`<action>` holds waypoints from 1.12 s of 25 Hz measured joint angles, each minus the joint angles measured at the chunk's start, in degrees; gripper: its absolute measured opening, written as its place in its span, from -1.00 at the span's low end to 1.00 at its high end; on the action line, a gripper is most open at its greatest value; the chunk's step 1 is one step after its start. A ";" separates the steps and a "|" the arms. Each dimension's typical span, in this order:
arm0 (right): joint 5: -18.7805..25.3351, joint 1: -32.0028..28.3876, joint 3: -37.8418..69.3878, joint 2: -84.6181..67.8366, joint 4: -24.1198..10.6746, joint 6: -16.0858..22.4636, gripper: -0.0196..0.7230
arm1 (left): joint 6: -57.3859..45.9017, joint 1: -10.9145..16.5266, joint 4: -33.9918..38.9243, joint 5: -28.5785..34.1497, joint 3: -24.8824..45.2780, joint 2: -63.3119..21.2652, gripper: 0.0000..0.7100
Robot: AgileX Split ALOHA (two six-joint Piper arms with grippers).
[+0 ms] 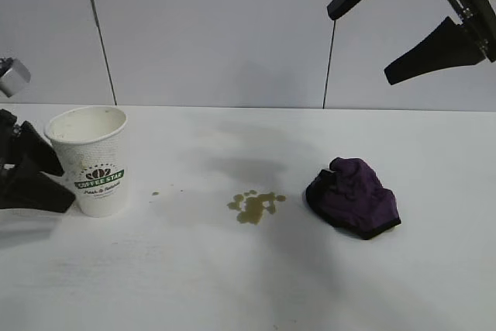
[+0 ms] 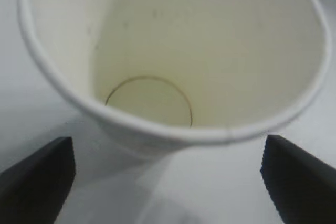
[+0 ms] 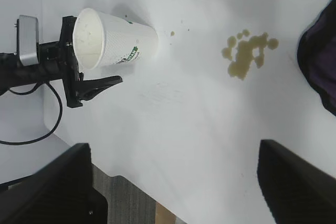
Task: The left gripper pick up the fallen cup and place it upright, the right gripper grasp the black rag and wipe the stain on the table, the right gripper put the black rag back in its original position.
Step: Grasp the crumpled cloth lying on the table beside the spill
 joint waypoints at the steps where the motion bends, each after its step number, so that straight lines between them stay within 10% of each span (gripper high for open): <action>1: 0.00 0.00 0.00 0.00 0.00 0.00 0.64 | -7.40 0.09 2.92 -2.70 0.08 -2.82 0.96; 8: 0.00 0.00 0.00 0.00 0.06 0.00 0.64 | -41.64 6.68 12.14 -16.62 0.44 -23.04 0.96; 17: -0.05 0.00 0.00 0.00 0.17 0.00 0.64 | -46.06 16.77 12.34 -23.55 0.55 -58.11 0.96; 28: -0.05 0.00 0.00 0.00 0.17 -0.70 0.64 | -46.19 14.33 11.32 5.32 0.55 -89.89 0.96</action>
